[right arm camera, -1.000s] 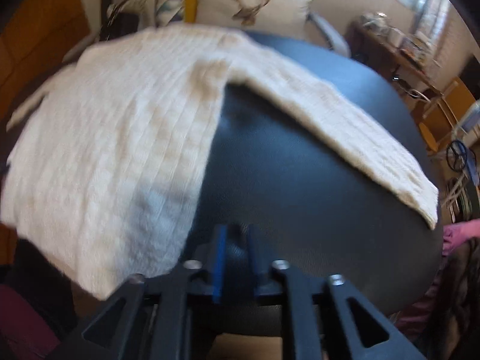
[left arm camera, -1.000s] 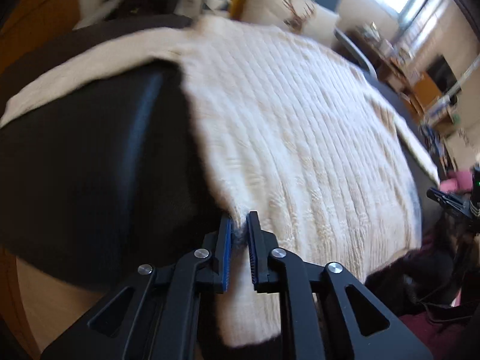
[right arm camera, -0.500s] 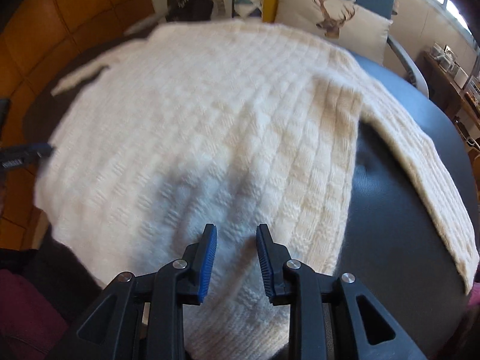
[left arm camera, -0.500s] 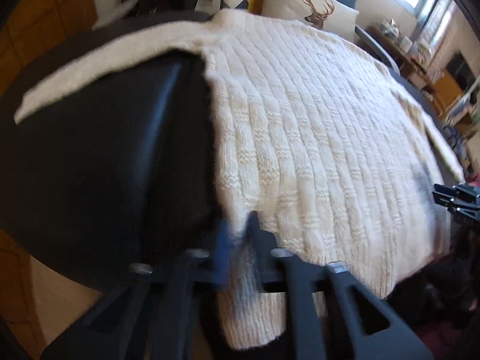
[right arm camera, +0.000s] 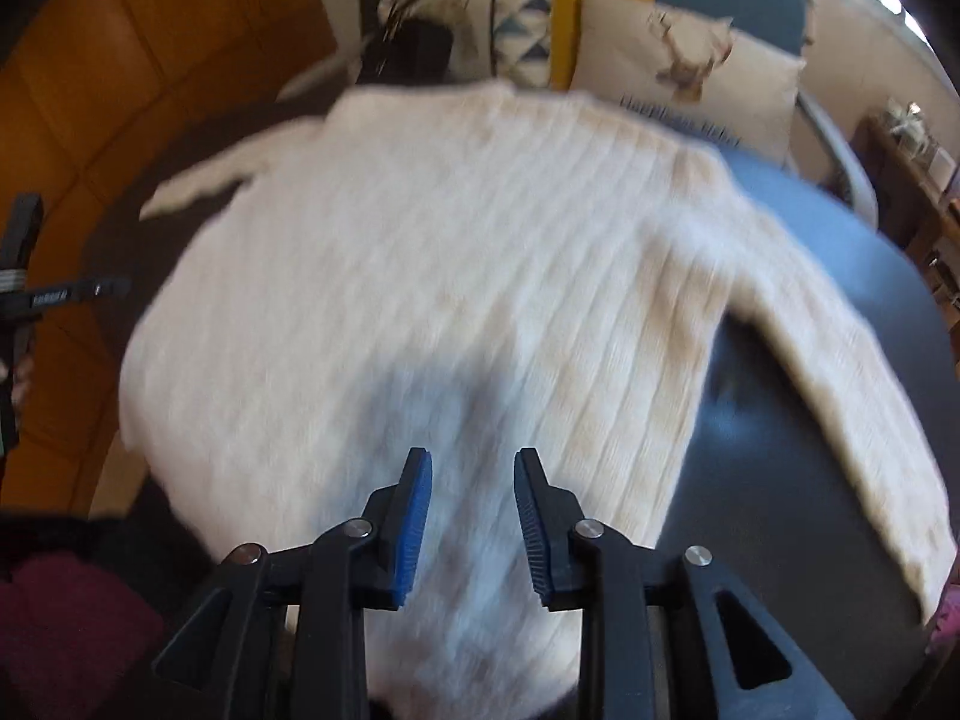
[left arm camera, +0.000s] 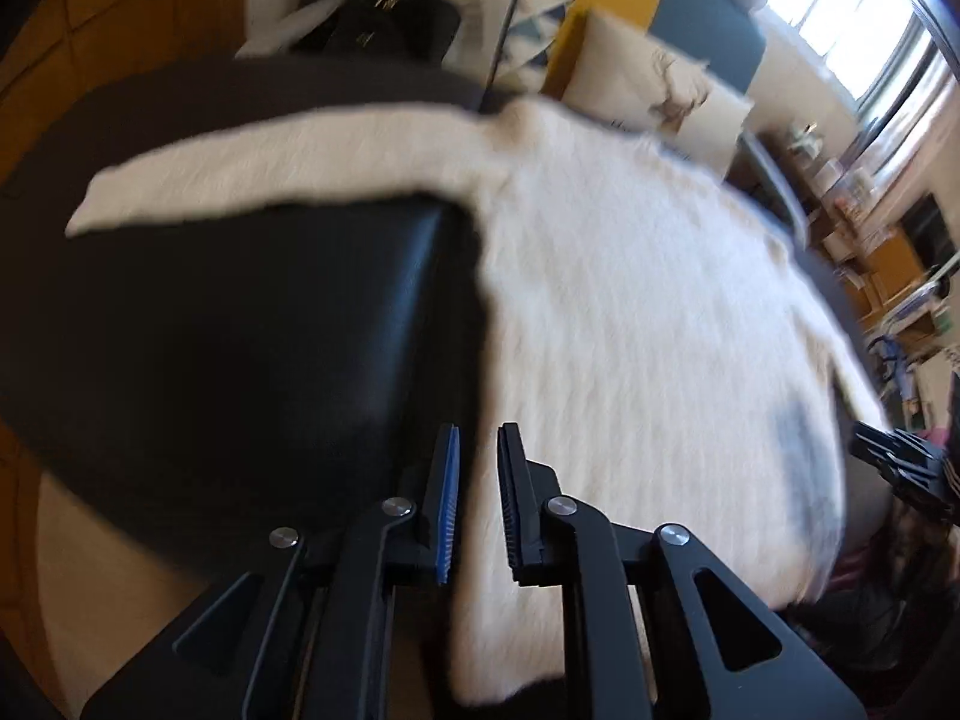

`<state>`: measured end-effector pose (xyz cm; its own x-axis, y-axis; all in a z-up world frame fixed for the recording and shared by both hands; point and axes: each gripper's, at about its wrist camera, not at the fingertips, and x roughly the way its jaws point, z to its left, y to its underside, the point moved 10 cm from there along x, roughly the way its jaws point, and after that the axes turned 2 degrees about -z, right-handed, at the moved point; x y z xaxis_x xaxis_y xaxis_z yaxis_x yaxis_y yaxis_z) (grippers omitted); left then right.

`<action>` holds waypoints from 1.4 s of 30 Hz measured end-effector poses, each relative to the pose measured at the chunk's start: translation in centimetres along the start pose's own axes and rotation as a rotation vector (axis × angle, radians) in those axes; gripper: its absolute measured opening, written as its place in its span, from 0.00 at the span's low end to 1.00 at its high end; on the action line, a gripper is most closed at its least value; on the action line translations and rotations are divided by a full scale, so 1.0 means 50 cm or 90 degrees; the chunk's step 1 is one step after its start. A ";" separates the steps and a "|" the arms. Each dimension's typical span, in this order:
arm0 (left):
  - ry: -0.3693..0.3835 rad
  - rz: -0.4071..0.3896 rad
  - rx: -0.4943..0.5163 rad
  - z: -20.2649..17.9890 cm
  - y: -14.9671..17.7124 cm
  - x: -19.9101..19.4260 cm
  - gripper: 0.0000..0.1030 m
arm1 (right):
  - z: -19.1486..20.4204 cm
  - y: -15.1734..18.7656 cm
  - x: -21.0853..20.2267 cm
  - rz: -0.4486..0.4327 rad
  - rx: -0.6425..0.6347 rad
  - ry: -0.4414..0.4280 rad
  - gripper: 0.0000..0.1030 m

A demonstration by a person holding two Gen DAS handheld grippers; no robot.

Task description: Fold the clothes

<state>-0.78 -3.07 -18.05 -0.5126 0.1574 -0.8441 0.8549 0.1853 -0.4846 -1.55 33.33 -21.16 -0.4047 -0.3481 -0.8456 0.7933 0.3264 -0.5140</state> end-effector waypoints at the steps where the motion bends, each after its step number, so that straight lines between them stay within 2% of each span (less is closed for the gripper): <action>1: -0.013 -0.014 0.003 -0.004 -0.025 0.007 0.22 | -0.006 -0.021 0.011 -0.005 0.003 -0.001 0.29; 2: -0.030 -0.018 0.018 -0.010 -0.046 0.027 0.28 | -0.012 -0.035 0.029 -0.002 0.005 0.004 0.30; 4: -0.061 0.016 0.026 -0.012 -0.060 0.083 0.30 | -0.025 -0.063 0.063 0.003 0.008 0.013 0.30; 6: -0.018 0.065 0.002 -0.025 -0.063 0.147 0.30 | -0.036 -0.079 0.099 0.014 0.010 0.021 0.31; 7: -0.014 0.080 -0.004 -0.036 -0.058 0.163 0.30 | -0.038 -0.072 0.119 0.027 0.011 0.023 0.31; 10: -0.050 0.060 0.027 -0.036 -0.063 0.197 0.33 | -0.050 -0.037 0.171 0.078 -0.009 0.059 0.30; 11: -0.061 0.054 0.036 -0.036 -0.064 0.206 0.16 | -0.054 -0.027 0.176 0.082 -0.023 0.073 0.29; 12: -0.066 0.051 0.039 -0.034 -0.062 0.203 0.04 | -0.057 -0.021 0.175 0.074 -0.033 0.079 0.27; 15: -0.080 0.042 0.046 -0.027 -0.057 0.193 0.05 | -0.085 -0.009 0.164 0.069 0.001 0.073 0.22; 18: -0.057 0.047 0.028 -0.025 -0.068 0.177 0.10 | -0.097 -0.012 0.157 0.069 0.037 0.039 0.22; 21: -0.100 0.009 0.012 -0.020 -0.118 0.139 0.14 | -0.099 -0.051 0.133 0.038 0.071 -0.011 0.24; 23: -0.073 -0.031 0.007 -0.039 -0.163 0.123 0.21 | -0.111 -0.090 0.121 0.013 0.084 -0.022 0.29; 25: -0.026 -0.052 0.023 -0.090 -0.208 0.127 0.24 | -0.122 -0.133 0.120 -0.008 0.088 -0.026 0.29; 27: -0.022 -0.061 0.072 -0.142 -0.258 0.172 0.24 | -0.140 -0.165 0.144 -0.003 0.081 -0.007 0.29; 29: -0.052 -0.050 0.130 -0.165 -0.283 0.233 0.24 | -0.160 -0.192 0.173 0.008 0.072 0.018 0.29; 30: -0.069 -0.030 0.148 -0.187 -0.272 0.278 0.24 | -0.170 -0.206 0.187 0.013 0.067 0.031 0.29; 32: -0.142 0.021 0.165 -0.130 -0.239 0.316 0.20 | -0.198 -0.219 0.218 0.039 0.061 0.062 0.27; 33: -0.173 0.043 0.171 -0.103 -0.224 0.331 0.19 | -0.227 -0.199 0.240 0.078 0.058 0.098 0.26; 34: -0.157 0.037 0.158 -0.096 -0.228 0.324 0.18 | -0.247 -0.185 0.245 0.092 0.058 0.111 0.26; 36: -0.121 0.022 0.130 -0.082 -0.236 0.310 0.18 | -0.260 -0.178 0.232 0.080 0.071 0.081 0.26; 37: -0.069 0.002 0.109 -0.088 -0.250 0.295 0.18 | -0.262 -0.183 0.225 0.075 0.084 0.065 0.26; 39: -0.026 -0.027 0.076 -0.085 -0.294 0.272 0.18 | -0.258 -0.210 0.211 0.051 0.097 0.031 0.29; 40: -0.024 -0.036 0.070 -0.081 -0.319 0.269 0.18 | -0.246 -0.234 0.205 0.036 0.088 0.012 0.29; 42: -0.051 -0.048 0.075 -0.062 -0.363 0.279 0.18 | -0.211 -0.295 0.202 0.006 0.069 -0.033 0.29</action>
<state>-23.70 -1.25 -20.30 -0.5716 0.0686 -0.8177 0.8202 0.0778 -0.5668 -22.14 34.28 -23.65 -0.3756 -0.3917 -0.8399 0.8423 0.2338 -0.4857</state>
